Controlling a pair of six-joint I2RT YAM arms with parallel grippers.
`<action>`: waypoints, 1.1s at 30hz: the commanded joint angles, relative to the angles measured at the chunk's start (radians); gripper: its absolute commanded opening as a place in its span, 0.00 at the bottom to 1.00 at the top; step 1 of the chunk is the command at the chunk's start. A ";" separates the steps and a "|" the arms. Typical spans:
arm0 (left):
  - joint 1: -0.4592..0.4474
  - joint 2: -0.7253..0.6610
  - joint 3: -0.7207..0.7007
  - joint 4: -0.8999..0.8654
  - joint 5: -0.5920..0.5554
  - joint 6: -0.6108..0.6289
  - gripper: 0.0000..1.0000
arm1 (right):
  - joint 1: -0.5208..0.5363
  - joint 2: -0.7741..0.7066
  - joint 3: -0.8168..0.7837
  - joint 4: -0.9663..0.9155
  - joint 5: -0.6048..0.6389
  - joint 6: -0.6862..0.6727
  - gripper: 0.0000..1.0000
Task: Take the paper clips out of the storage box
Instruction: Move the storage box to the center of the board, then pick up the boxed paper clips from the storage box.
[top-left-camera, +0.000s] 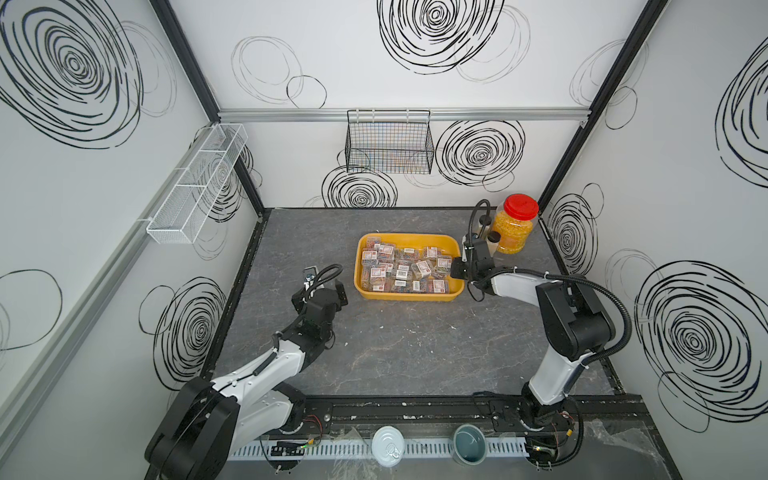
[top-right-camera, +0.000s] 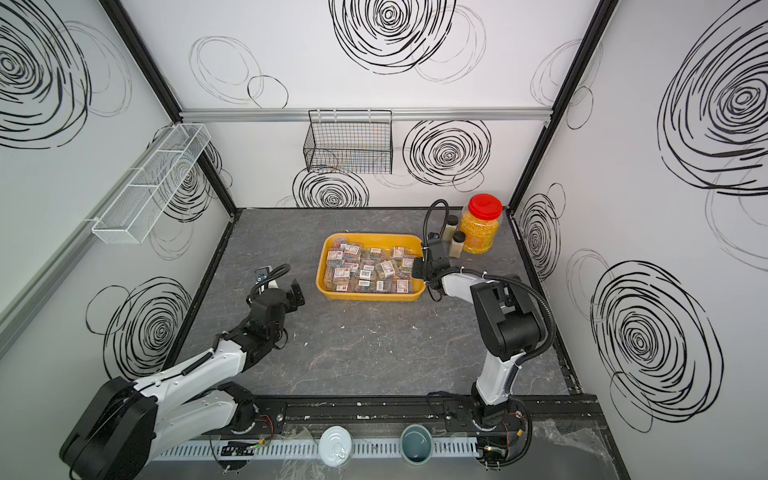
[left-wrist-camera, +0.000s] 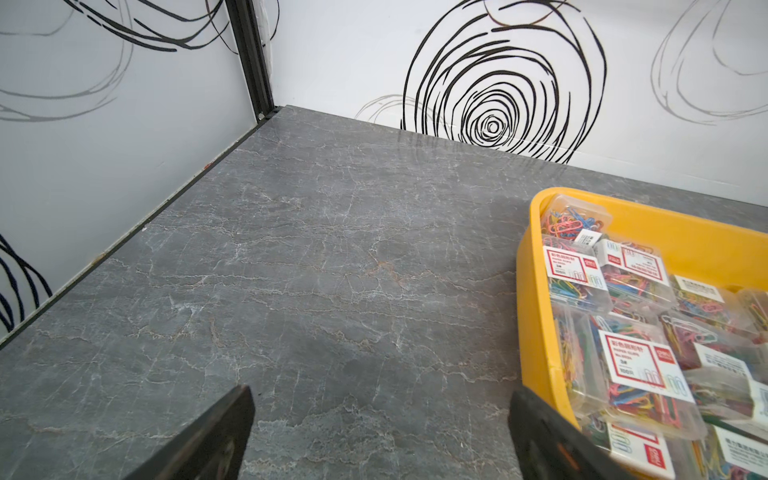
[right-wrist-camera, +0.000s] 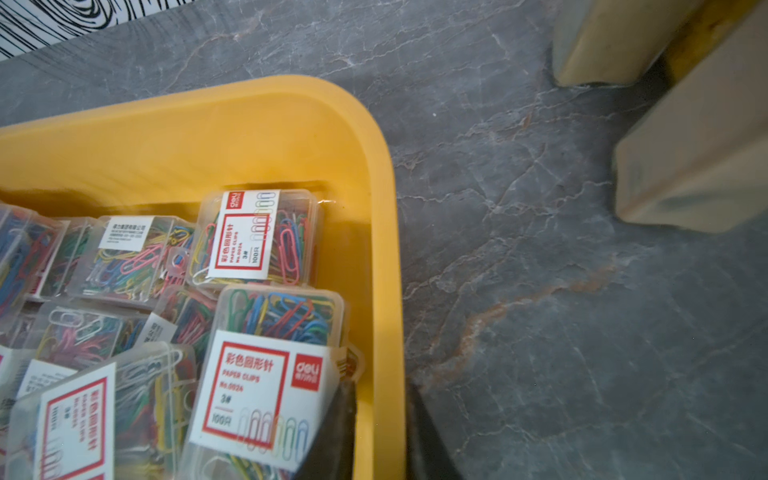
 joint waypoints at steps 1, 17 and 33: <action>0.008 -0.033 0.000 0.036 0.002 0.002 0.99 | 0.025 -0.066 0.035 -0.064 0.073 -0.016 0.39; 0.054 -0.064 -0.027 0.060 0.053 -0.009 0.99 | 0.241 -0.168 0.177 -0.289 0.292 0.103 0.64; 0.055 -0.069 -0.029 0.056 0.036 -0.017 0.99 | 0.124 0.063 0.295 -0.343 0.134 0.097 0.70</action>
